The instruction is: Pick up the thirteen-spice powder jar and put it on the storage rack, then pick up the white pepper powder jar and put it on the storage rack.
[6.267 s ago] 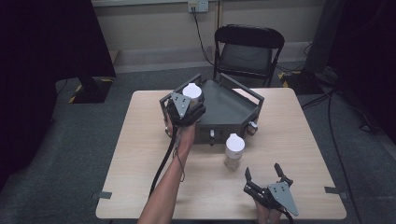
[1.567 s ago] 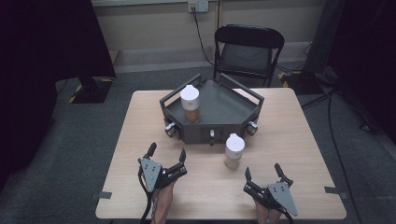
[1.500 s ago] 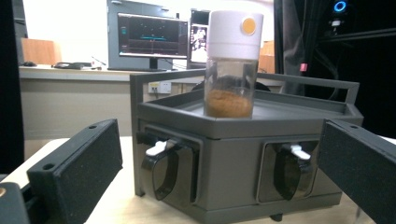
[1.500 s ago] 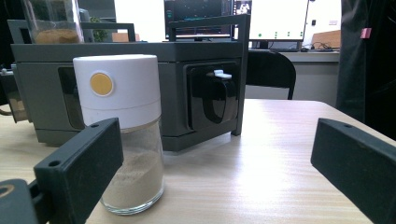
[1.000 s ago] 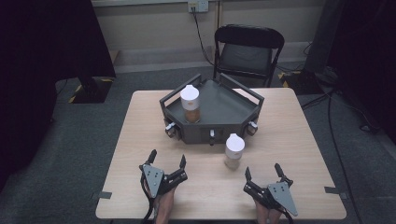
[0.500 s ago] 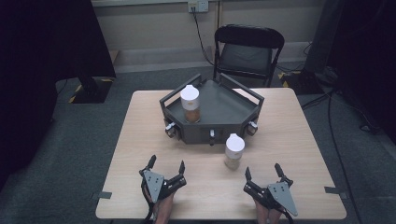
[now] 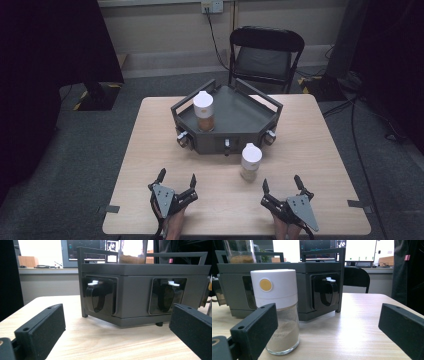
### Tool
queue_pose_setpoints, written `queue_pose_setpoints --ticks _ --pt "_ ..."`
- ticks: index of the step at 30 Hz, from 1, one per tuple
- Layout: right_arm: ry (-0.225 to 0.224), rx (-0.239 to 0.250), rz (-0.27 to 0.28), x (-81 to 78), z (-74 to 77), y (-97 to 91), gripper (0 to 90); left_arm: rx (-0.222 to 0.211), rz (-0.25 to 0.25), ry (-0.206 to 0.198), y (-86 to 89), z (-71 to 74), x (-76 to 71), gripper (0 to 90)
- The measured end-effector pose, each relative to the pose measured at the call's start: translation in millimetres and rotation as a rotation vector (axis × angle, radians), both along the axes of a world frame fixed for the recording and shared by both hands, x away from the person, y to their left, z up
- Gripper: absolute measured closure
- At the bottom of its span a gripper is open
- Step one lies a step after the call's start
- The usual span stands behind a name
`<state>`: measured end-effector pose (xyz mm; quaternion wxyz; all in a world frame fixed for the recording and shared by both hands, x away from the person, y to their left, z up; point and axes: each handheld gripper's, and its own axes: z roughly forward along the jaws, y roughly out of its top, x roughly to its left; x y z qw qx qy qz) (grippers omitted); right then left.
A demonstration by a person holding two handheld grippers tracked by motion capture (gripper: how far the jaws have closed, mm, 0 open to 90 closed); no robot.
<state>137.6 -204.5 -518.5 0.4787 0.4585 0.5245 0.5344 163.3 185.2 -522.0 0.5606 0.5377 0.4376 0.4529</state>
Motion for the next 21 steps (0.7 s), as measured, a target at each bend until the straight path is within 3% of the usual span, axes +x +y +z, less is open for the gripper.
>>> queue_pose_setpoints --ticks 21 --pt "0.001 0.0 -0.003 0.0 0.1 0.6 0.7 -0.001 0.02 0.012 -2.8 0.2 0.5 0.1"
